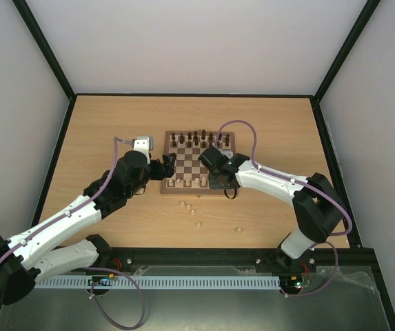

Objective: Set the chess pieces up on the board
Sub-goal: Place the chess piece on the chessboard.

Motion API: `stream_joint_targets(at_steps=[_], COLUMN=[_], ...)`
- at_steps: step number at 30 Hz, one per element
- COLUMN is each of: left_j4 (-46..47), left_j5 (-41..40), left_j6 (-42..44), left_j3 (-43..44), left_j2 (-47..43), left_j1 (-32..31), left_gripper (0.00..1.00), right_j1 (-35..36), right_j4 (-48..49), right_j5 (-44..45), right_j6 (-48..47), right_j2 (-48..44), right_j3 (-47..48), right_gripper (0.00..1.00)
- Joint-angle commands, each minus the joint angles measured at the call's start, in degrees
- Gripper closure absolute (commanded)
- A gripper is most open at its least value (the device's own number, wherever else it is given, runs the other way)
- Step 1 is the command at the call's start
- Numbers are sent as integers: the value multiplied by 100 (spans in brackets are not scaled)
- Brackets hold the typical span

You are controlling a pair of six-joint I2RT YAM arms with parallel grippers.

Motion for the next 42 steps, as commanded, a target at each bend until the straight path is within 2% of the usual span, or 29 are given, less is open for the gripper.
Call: stream_joint_targets(at_steps=[1,35,42], left_j4=[15,4,13], left_j5=[-50,-33,-16], left_j6=[5,3,4], left_j3=[-41,-43,-41], left_j2=[-34,-64,-65], left_j1=[36,37,37], left_gripper=[1,1,1], right_j1=[-49,-85,-86], right_j4=[-40,-8,-92], right_j5=[-152,-46,-11], right_j6=[-274,-317,-273], right_j2=[181,607,407], right_j3=[204,258,245], right_gripper=[99,88,81])
